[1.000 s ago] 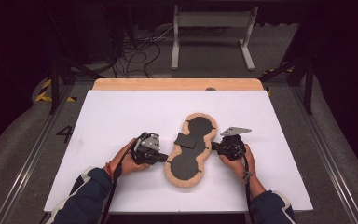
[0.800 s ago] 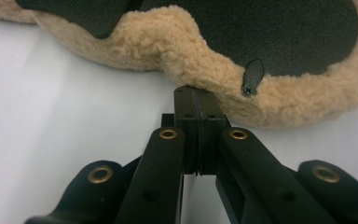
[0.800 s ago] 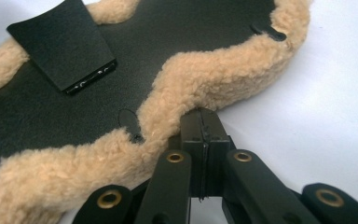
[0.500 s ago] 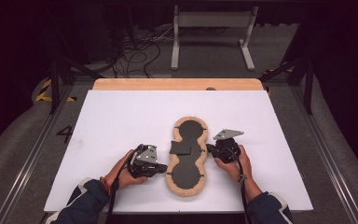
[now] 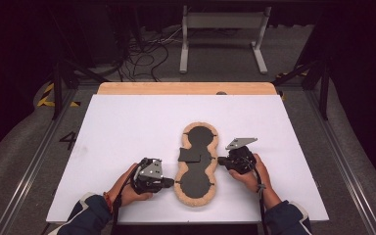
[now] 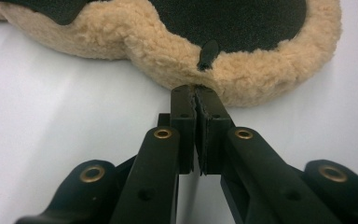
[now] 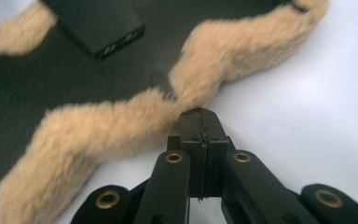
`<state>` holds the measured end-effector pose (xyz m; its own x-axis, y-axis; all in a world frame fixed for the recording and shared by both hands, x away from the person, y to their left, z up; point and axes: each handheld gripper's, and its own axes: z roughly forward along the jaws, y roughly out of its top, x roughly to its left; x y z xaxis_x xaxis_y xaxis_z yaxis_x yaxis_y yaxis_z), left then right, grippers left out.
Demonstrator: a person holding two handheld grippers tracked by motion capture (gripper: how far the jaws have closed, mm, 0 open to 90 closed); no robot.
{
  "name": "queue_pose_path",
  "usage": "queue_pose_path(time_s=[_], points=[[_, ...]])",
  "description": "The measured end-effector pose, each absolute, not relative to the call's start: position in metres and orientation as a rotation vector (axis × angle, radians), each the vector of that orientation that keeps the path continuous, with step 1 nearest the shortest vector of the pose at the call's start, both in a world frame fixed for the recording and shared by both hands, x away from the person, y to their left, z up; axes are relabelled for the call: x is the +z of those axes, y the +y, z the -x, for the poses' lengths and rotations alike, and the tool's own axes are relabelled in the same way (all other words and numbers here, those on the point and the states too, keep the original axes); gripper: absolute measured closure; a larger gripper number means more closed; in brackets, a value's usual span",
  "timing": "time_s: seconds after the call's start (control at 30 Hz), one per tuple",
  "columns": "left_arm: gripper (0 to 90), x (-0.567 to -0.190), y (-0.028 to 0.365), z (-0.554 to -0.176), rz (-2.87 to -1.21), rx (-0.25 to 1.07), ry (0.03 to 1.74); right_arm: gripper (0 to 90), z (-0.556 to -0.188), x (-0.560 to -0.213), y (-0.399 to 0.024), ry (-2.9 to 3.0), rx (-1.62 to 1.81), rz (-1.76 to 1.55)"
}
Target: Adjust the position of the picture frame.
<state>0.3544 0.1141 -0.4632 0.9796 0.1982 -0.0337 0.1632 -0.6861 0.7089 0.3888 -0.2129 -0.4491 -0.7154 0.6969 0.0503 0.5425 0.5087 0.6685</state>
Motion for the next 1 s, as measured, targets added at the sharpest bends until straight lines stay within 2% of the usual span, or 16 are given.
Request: queue_pose_path(time_s=[0.2, 0.37, 0.6, 0.67, 0.77, 1.0], points=[[87.5, -0.463, 0.109, -0.348, -2.344, 0.019, 0.210, 90.0, -0.391, -0.450, -0.208, 2.501, 1.005, -1.077], [86.4, -0.462, 0.096, -0.332, -2.355, 0.051, 0.135, 90.0, -0.392, -0.450, -0.195, 2.468, 0.965, -1.052], [87.2, -0.463, 0.092, -0.327, -2.354, 0.051, 0.149, 90.0, -0.393, -0.451, -0.190, 2.461, 0.957, -1.036], [87.0, -0.463, 0.091, -0.326, -2.352, 0.049, 0.149, 79.0, -0.394, -0.450, -0.193, 2.449, 0.946, -1.039], [86.2, -0.463, 0.091, -0.325, -2.353, 0.059, 0.144, 86.7, -0.392, -0.448, -0.204, 2.466, 0.986, -1.036], [84.0, -0.463, 0.087, -0.322, -2.352, 0.057, 0.148, 88.5, -0.364, -0.431, -0.231, 2.433, 1.052, -1.012]])
